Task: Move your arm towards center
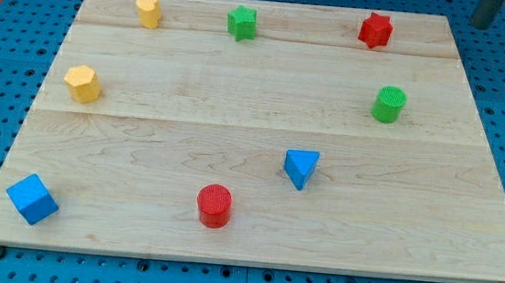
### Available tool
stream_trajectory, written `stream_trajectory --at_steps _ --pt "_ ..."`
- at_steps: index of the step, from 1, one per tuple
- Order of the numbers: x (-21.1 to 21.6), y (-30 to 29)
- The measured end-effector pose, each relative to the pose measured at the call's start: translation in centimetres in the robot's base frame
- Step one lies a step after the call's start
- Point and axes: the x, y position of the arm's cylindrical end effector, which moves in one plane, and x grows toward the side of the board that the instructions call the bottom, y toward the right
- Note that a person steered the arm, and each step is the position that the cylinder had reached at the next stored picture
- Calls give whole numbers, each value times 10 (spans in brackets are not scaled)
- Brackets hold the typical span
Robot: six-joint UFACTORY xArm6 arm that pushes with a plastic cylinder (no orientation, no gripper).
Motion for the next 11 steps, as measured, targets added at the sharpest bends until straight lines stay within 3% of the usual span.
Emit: stream_trajectory --at_steps 1,2,3,5,7,11 --pt "5 -3" --pt "42 -39" --pt "104 -126" --pt "160 -220" --pt "189 -282" --pt "165 -281"
